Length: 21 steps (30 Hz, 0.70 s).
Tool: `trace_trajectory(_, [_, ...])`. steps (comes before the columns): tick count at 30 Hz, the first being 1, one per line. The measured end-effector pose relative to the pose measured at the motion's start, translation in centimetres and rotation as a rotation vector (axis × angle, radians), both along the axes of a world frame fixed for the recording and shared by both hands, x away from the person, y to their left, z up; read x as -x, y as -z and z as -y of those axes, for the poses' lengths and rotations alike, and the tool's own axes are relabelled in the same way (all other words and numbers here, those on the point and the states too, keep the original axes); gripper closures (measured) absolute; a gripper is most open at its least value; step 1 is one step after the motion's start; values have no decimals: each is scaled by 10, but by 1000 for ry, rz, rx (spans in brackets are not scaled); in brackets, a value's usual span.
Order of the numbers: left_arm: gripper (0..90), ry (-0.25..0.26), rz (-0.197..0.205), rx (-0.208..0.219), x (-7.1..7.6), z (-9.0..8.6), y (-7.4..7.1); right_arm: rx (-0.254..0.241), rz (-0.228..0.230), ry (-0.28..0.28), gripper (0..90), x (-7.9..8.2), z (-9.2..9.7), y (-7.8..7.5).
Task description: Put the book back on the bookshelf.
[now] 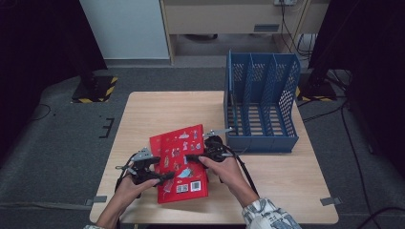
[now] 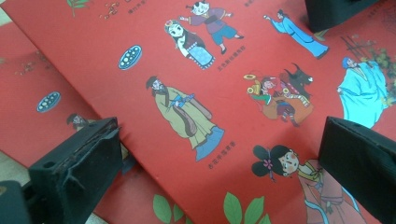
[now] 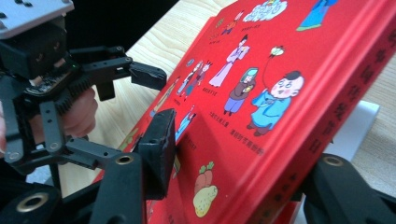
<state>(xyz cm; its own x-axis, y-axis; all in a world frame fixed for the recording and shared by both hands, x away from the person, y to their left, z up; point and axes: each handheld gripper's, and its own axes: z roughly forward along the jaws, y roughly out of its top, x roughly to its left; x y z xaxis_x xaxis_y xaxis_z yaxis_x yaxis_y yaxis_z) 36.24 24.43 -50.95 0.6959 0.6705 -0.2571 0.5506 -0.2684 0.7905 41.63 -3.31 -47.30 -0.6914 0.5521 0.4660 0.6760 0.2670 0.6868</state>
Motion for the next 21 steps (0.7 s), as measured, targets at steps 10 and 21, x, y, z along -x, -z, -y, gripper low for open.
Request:
trace_trajectory(10, [0,-10,-3,23,-2,-4,-1,-45,20,-16,587,2,4,-9])
trace_trajectory(21, [0,-1,-14,68,-2,-7,-3,-76,49,-28,634,4,2,-16])
